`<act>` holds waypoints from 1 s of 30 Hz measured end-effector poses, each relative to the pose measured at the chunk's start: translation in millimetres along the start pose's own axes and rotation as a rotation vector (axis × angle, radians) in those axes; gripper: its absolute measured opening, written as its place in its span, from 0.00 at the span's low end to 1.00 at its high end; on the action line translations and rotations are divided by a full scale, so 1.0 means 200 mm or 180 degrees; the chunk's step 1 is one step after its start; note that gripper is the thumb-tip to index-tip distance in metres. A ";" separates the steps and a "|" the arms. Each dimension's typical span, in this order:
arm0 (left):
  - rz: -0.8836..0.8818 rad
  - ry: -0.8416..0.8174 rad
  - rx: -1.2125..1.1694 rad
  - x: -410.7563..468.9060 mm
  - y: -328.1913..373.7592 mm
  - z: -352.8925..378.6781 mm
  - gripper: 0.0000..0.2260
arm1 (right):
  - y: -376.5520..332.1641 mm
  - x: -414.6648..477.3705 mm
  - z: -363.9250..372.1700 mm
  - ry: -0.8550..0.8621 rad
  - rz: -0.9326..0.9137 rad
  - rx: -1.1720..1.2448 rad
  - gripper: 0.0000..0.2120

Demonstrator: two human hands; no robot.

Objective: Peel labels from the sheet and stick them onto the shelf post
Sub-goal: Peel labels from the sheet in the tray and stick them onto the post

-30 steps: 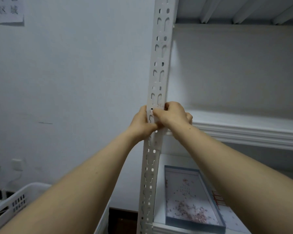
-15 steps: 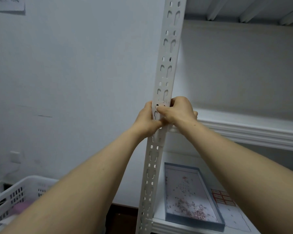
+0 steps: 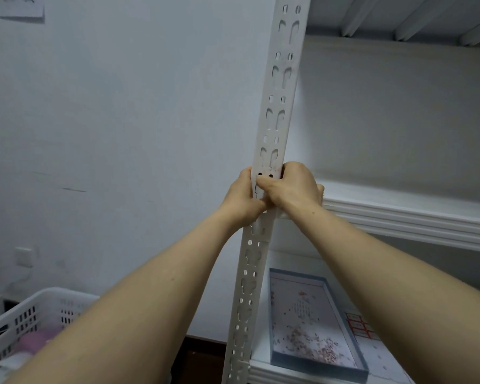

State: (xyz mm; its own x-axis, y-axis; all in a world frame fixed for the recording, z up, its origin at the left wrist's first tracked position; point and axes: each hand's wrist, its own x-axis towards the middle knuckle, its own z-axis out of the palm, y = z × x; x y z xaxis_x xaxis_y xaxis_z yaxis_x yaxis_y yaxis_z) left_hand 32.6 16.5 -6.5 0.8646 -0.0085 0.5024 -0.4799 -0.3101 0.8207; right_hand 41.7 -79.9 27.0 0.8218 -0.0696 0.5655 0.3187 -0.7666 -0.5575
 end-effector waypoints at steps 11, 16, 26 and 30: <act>0.0050 0.0001 -0.0036 0.00 0.00 0.00 0.25 | 0.19 0.00 -0.15 0.1113 -0.3008 -0.1235 0.08; 0.0025 0.0025 0.0017 0.00 0.00 0.00 0.22 | 0.15 0.04 -0.12 0.1308 -0.3630 -0.2066 0.05; 0.0042 -0.0010 0.0192 0.01 0.00 0.00 0.25 | 0.08 0.10 -0.19 0.1436 -0.4724 -0.3251 0.13; 0.0002 0.0024 0.0173 0.01 0.00 0.00 0.26 | 0.11 0.13 -0.15 0.1652 -0.5018 -0.3247 0.12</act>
State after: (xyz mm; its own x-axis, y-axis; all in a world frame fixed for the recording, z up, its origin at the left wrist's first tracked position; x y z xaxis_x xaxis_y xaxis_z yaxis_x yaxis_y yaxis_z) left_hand 34.6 15.8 -5.6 0.8630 -0.0017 0.5052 -0.4716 -0.3612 0.8045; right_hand 56.2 -117.8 47.7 -0.1382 0.9347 0.3276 0.0056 -0.3301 0.9439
